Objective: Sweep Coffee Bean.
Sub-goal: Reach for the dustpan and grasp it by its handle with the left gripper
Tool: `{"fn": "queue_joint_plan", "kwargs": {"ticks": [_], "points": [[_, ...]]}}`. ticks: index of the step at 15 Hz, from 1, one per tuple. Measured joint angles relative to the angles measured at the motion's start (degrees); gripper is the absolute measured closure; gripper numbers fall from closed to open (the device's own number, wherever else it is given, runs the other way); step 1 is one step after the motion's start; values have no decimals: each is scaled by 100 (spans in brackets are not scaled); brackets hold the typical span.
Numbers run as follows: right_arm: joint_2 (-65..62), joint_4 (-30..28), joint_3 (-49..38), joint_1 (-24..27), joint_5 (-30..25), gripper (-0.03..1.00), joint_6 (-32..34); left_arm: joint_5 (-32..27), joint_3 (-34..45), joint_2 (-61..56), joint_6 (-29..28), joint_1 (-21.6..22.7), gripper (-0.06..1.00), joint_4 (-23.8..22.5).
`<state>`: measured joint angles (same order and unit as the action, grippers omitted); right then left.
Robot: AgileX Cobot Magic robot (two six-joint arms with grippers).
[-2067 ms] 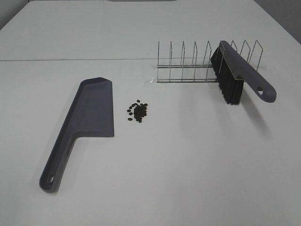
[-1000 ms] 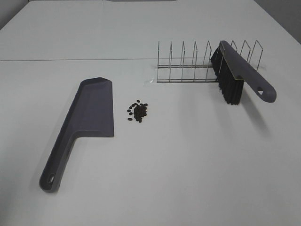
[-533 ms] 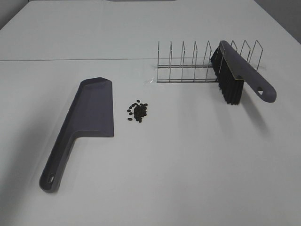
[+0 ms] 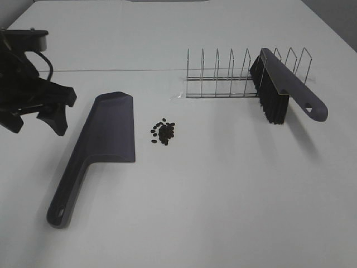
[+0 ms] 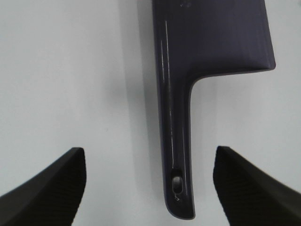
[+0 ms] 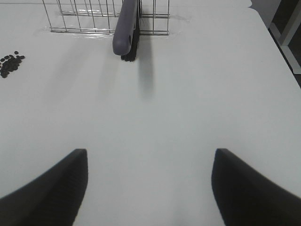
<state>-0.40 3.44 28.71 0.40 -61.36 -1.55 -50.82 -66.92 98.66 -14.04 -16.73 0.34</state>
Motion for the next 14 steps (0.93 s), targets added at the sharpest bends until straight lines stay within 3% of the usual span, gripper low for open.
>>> {"fn": "queue_joint_plan", "kwargs": {"ticks": [4, 8, 14], "points": [[0, 0, 0, 0, 0, 27, 0, -6, -6, 573, -521, -464, 23, -138], [0, 0, 0, 0, 0, 27, 0, 57, -6, 1071, -699, -533, 17, -138], [0, 0, 0, 0, 0, 27, 0, 710, -6, 1725, -733, -533, 17, -132]]}}
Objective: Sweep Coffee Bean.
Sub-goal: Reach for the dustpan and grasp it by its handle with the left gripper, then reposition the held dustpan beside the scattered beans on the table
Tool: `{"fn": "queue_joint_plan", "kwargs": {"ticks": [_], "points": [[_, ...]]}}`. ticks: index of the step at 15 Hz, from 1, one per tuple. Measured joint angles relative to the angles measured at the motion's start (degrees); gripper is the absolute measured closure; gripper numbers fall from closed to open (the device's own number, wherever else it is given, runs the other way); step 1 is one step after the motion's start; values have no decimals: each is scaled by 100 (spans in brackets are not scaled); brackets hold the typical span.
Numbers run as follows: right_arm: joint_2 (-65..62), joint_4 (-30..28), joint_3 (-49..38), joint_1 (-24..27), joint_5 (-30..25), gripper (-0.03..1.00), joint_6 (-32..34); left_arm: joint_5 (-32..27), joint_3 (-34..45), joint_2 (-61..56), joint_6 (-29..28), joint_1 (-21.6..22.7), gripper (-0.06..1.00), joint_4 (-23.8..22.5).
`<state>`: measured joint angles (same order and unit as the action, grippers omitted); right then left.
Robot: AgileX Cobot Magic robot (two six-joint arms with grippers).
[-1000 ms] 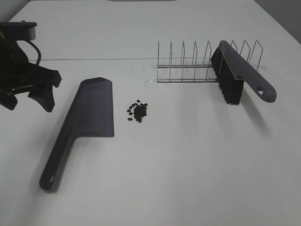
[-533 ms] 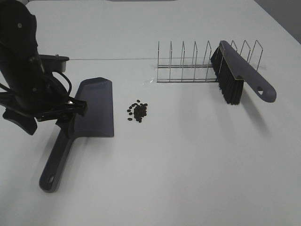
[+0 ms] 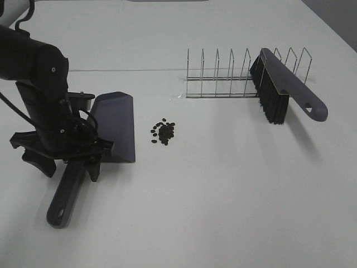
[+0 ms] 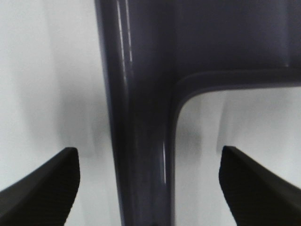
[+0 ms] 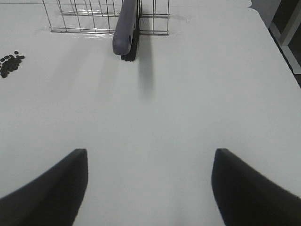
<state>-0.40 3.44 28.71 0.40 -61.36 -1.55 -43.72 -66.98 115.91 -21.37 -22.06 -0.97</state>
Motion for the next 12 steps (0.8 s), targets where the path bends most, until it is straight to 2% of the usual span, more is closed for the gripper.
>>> {"fn": "queue_joint_plan", "kwargs": {"ticks": [3, 5, 6, 8, 12], "points": [[0, 0, 0, 0, 0, 27, 0, 321, -17, 223, 46, 0, 17, 23], [0, 0, 0, 0, 0, 27, 0, 413, -46, 258, 63, 0, 21, 40], [0, 0, 0, 0, 0, 27, 0, 464, -46, 258, 63, 0, 28, 57], [0, 0, 0, 0, 0, 27, 0, 493, -46, 264, 40, 0, 59, 52], [0, 0, 0, 0, 0, 27, 0, 430, -57, 258, 17, 0, 58, -11]]}}
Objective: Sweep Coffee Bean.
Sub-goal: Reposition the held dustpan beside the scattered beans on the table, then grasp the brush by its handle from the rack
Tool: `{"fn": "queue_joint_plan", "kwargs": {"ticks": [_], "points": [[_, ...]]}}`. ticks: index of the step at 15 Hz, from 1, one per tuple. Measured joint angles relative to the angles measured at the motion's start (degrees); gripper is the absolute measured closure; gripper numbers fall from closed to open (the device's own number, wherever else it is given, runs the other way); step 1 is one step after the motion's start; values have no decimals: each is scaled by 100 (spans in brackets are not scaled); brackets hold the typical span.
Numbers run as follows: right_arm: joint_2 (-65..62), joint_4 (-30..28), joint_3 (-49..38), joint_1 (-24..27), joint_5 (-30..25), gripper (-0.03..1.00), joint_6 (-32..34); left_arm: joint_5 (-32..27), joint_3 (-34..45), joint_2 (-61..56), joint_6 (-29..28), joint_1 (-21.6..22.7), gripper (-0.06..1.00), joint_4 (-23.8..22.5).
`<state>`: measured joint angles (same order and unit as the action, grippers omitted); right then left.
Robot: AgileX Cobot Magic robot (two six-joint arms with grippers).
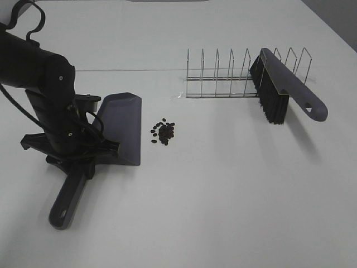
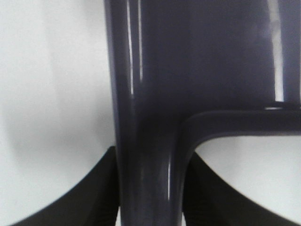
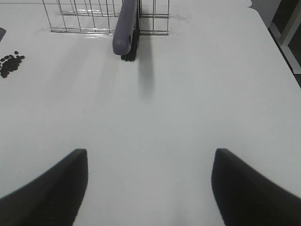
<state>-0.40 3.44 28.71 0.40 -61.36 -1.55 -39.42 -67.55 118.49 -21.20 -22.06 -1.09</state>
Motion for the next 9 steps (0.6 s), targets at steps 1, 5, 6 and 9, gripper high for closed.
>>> {"fn": "queue_joint_plan", "kwargs": {"ticks": [1, 5, 6, 9], "points": [[0, 0, 0, 0, 0, 27, 0, -80, 0, -63, -103, 0, 58, -86], [0, 63, 0, 0, 0, 27, 0, -172, 23, -957, -430, 0, 58, -521], [0, 69, 0, 0, 0, 27, 0, -172, 23, -1054, -435, 0, 58, -550], [11, 86, 0, 0, 0, 27, 23, -246, 23, -1392, -447, 0, 58, -584]]}}
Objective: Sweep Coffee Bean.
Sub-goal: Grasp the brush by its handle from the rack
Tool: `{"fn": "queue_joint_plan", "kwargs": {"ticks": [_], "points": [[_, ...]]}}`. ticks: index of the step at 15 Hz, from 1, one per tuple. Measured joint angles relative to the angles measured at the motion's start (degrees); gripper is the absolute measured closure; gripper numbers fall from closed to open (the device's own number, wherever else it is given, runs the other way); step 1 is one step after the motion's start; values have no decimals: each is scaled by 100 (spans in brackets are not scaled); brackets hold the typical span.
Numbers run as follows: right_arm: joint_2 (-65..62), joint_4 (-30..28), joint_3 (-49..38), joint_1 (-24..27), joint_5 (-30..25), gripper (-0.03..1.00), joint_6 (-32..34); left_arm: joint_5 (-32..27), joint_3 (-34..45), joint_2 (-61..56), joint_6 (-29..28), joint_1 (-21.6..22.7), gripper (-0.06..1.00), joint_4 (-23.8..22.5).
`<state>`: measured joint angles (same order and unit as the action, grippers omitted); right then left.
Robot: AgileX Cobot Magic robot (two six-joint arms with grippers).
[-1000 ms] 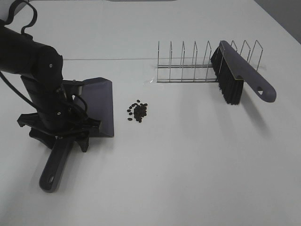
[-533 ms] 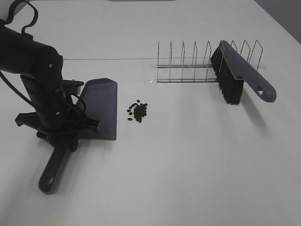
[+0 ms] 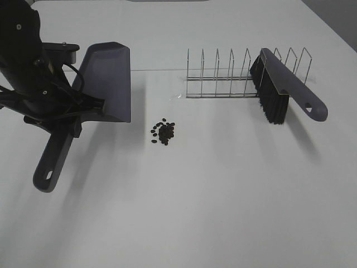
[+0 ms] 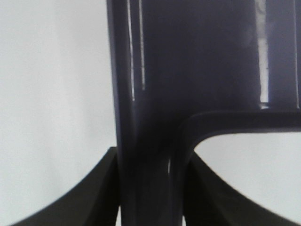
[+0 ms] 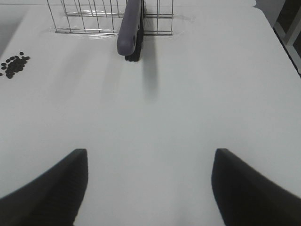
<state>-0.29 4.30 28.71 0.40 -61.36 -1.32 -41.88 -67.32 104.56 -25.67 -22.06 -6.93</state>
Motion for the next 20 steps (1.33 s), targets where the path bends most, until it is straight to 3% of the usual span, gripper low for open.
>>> {"fn": "queue_joint_plan", "kwargs": {"ticks": [2, 3, 4, 7, 12, 16, 20], "points": [[315, 11, 97, 0, 264, 27, 23, -109, 0, 0, 17, 0, 58, 0], [613, 17, 183, 0, 579, 27, 29, -160, 0, 0, 17, 0, 58, 0], [1301, 40, 355, 0, 1226, 28, 40, -172, 0, 0, 34, 0, 58, -6], [2447, 212, 670, 0, 1639, 29, 40, -178, 0, 0, 52, 0, 58, -6], [4612, 453, 1713, 0, 1730, 29, -418, -201, 0, 0, 172, 0, 58, -6], [6898, 940, 3358, 0, 1759, 29, -951, -275, 0, 0, 235, 0, 58, -6], [8205, 1209, 4503, 0, 1719, 31, -1112, -275, 0, 0, 241, 0, 58, -6]]}}
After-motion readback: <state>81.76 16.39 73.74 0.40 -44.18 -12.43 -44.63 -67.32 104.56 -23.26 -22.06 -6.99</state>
